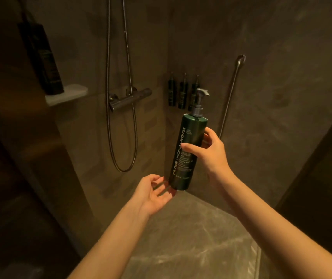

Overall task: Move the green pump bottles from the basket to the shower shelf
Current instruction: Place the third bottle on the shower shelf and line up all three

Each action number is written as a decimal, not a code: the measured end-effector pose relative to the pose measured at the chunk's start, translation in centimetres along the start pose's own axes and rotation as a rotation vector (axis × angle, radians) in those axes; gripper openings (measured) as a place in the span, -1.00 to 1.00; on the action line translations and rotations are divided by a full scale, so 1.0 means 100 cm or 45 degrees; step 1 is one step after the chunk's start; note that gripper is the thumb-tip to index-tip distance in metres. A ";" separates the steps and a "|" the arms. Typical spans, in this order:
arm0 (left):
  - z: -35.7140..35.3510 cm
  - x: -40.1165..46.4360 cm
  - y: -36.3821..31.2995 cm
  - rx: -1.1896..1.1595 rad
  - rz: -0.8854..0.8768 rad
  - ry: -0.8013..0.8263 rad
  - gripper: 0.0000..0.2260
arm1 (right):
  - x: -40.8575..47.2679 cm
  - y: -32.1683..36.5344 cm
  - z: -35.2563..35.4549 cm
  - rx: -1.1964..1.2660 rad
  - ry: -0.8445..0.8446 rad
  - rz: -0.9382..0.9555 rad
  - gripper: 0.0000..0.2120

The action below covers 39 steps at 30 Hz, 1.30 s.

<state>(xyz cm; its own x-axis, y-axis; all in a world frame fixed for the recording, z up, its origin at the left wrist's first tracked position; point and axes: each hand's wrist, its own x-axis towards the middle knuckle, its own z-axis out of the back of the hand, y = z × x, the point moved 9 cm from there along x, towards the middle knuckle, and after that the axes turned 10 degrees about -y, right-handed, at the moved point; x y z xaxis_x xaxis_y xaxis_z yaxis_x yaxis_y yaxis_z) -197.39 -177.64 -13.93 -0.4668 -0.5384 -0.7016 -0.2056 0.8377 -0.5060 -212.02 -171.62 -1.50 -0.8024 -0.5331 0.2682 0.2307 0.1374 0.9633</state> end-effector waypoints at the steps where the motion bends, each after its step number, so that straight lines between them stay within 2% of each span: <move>1: -0.013 0.008 -0.013 0.003 -0.010 0.020 -0.70 | 0.017 0.002 -0.006 0.004 0.007 0.022 -0.39; 4: -0.041 0.034 -0.047 0.015 -0.067 -0.017 -0.79 | 0.063 -0.001 -0.023 0.037 0.040 0.042 -0.40; 11: -0.060 0.099 -0.118 -0.024 -0.161 -0.111 -0.76 | 0.163 -0.034 -0.081 0.117 0.170 0.035 -0.38; 18: -0.063 0.145 -0.193 -0.352 -0.366 -0.278 -0.77 | 0.249 -0.035 -0.200 0.234 0.605 0.087 -0.35; 23: -0.063 0.130 -0.238 -0.579 -0.582 -0.448 -0.77 | 0.271 -0.004 -0.271 0.371 0.945 0.108 -0.34; 29: -0.048 0.064 -0.291 -0.786 -0.920 -0.566 -0.74 | 0.267 0.055 -0.354 0.574 1.196 0.064 -0.36; 31: -0.046 0.044 -0.313 -0.776 -1.027 -0.611 -0.74 | 0.261 0.079 -0.377 0.630 1.282 0.132 -0.36; 34: -0.045 0.027 -0.341 -0.763 -1.132 -0.660 -0.72 | 0.257 0.108 -0.398 0.697 1.351 0.205 -0.37; 39: -0.046 0.023 -0.377 -0.741 -1.255 -0.672 -0.72 | 0.268 0.131 -0.424 0.755 1.351 0.230 -0.33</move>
<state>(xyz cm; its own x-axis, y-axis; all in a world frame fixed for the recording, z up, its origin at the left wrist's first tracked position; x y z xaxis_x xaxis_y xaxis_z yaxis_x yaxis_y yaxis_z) -194.69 -210.03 5.90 0.4727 -0.8151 -0.3349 -0.6803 -0.0960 -0.7266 -207.14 -219.49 17.71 0.1245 -0.8438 0.5220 -0.2160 0.4905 0.8443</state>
